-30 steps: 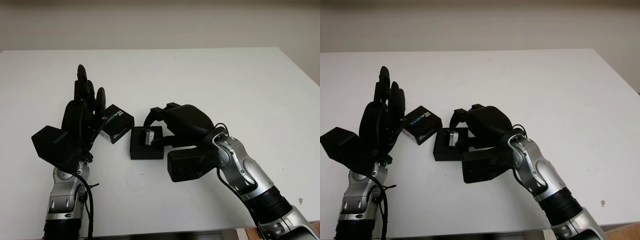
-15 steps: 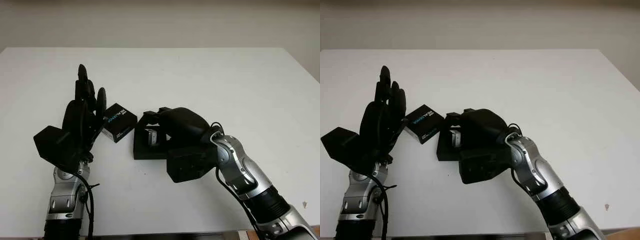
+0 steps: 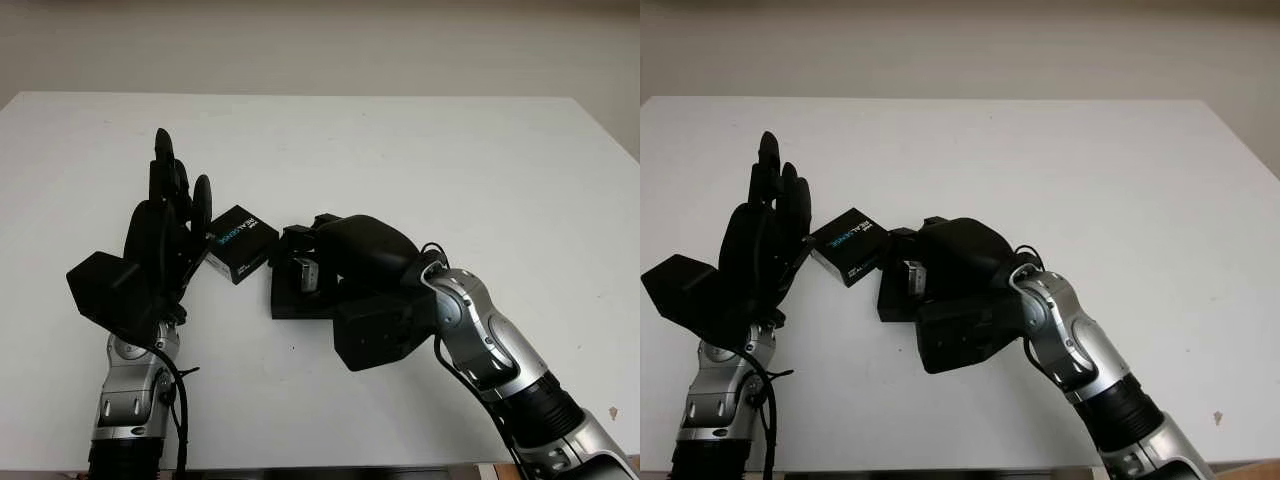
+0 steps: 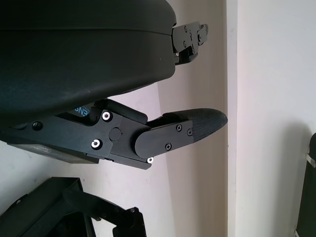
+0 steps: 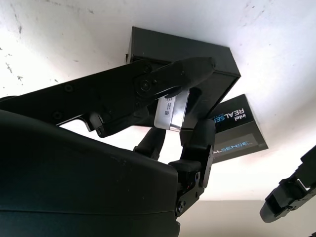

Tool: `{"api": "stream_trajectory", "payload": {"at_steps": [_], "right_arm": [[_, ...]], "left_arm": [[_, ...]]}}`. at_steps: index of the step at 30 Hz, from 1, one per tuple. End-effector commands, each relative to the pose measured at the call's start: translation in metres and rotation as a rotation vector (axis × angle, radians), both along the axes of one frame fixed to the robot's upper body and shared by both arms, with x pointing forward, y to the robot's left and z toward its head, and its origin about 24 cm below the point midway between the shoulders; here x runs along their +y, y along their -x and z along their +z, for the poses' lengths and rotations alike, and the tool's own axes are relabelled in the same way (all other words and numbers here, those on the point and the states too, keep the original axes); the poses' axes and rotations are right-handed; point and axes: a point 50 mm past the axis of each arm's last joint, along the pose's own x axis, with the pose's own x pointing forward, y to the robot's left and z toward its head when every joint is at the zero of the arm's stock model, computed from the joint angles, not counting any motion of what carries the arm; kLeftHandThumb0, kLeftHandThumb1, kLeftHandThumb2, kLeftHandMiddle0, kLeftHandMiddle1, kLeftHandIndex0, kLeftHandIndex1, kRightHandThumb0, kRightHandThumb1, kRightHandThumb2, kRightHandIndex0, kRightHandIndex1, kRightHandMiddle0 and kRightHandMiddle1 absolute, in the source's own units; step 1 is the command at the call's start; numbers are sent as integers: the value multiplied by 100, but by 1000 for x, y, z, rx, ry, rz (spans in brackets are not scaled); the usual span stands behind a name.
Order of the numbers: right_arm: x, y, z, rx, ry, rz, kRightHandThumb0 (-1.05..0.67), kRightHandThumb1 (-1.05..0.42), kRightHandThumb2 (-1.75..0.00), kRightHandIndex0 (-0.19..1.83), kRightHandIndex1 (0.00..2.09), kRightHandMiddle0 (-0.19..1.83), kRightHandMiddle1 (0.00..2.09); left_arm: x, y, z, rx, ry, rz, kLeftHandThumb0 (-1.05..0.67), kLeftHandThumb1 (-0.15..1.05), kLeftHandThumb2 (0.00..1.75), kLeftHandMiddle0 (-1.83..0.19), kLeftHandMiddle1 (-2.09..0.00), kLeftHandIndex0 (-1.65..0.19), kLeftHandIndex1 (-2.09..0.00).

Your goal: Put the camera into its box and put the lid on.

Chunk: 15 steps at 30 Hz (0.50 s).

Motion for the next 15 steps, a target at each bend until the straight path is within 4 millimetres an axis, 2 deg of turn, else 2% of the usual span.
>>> {"api": "stream_trajectory", "payload": {"at_steps": [1,4,15], "right_arm": [[-5,-3,-3,-15,19,-33,-52,-92,-5,13,87,29,96],[-10,-9,2,-57,4,-76,-50,-92,-5,17,81,30,86],[-15,-12,6,-79,16,-100,-52,-93,-5,16,83,32,81]], "left_arm": [[-1,0,3,-17,-4,1,-52,105,62,18,-5,19,0],[-1,1,3,-12,9,0,-52,105,62,18,-5,19,0],[-1,0,2,-17,0,-1,-52,105,61,18,-6,19,-1]]}}
